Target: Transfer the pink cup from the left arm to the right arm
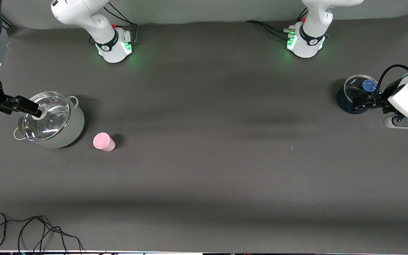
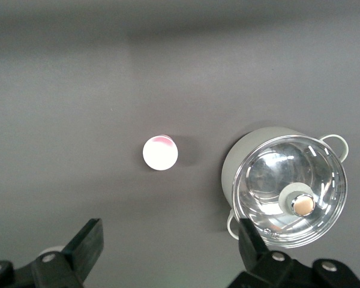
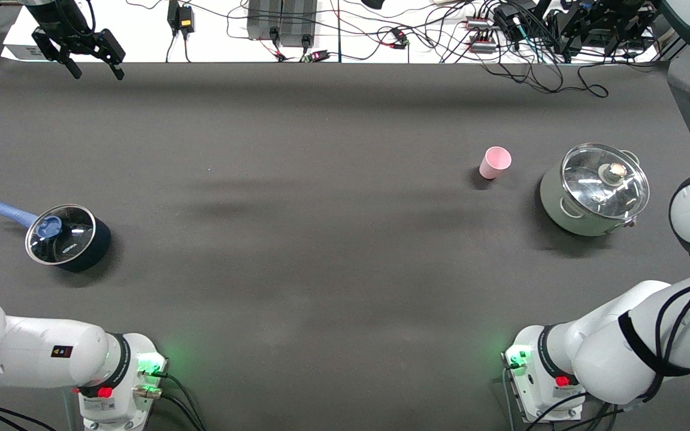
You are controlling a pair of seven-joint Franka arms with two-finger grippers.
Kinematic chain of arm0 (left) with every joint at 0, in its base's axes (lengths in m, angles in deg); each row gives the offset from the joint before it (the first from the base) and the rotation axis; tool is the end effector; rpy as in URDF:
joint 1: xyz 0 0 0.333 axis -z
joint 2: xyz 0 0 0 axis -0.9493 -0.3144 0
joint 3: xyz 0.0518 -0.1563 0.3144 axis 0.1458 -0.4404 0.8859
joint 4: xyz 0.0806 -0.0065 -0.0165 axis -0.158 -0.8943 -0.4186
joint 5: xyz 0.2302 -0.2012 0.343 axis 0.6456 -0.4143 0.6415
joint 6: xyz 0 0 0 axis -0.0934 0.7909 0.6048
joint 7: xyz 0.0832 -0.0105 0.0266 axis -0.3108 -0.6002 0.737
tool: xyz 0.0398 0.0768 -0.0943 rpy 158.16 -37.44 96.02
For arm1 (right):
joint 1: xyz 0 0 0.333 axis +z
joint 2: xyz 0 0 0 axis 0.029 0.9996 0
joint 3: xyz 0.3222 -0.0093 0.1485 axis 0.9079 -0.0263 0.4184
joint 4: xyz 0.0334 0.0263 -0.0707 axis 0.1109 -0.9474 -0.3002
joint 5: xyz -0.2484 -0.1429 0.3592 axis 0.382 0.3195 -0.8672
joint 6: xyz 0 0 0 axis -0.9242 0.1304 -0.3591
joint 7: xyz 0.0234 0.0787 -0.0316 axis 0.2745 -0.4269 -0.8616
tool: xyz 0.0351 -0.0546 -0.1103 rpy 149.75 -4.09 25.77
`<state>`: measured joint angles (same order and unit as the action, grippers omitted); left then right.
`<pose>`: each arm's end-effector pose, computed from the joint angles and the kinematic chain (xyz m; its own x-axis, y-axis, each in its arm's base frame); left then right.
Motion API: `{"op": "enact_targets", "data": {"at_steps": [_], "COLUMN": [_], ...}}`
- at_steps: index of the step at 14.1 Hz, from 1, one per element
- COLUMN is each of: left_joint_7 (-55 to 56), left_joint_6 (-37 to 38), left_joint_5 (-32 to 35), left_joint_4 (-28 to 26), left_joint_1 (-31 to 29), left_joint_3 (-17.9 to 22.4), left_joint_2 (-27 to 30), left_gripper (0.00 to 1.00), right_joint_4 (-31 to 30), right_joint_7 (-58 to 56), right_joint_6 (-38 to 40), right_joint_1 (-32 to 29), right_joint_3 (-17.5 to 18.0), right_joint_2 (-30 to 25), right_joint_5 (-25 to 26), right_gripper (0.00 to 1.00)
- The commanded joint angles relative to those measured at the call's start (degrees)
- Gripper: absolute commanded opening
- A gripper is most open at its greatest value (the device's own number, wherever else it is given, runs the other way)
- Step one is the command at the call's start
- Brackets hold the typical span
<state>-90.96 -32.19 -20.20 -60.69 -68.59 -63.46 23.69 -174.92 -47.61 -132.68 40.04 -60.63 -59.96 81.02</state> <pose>0.6387 -0.0263 0.5717 0.9923 -0.0632 -0.1070 -0.0611 -0.9979 0.0231 0.6434 -0.0085 0.6298 0.9890 -0.1447 -0.0314 -0.1440 -0.9892 0.0259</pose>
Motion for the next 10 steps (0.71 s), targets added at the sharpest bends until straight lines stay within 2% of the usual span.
{"op": "enact_targets", "data": {"at_steps": [1, 4, 7, 10], "left_joint_7": [0.7, 0.7, 1.2, 1.3], "left_joint_6": [-0.1, -0.3, -0.3, -0.3], "left_joint_5": [0.3, 0.3, 0.1, -0.1], "left_joint_4": [0.0, 0.6, 1.0, 1.2], "left_joint_1": [-0.1, 0.0, -0.2, -0.3], "left_joint_3": [-0.3, -0.4, -0.3, -0.3], "left_joint_2": [0.3, 0.2, -0.2, -0.3], "left_gripper": [1.00, 1.00, 1.00, 1.00], "right_joint_4": [0.5, 0.5, 0.4, -2.0], "right_joint_7": [0.4, 0.4, 0.4, 0.3], "right_joint_6": [1.1, 1.2, 1.2, 0.6], "right_joint_1": [-4.2, -17.9, -32.4, -41.5], "right_joint_3": [4.1, 17.3, 32.4, 41.5], "right_joint_2": [-0.4, -1.3, -2.1, -4.2], "right_joint_5": [0.8, 1.0, 1.0, 1.0], "right_gripper": [1.00, 1.00, 1.00, 1.00]}}
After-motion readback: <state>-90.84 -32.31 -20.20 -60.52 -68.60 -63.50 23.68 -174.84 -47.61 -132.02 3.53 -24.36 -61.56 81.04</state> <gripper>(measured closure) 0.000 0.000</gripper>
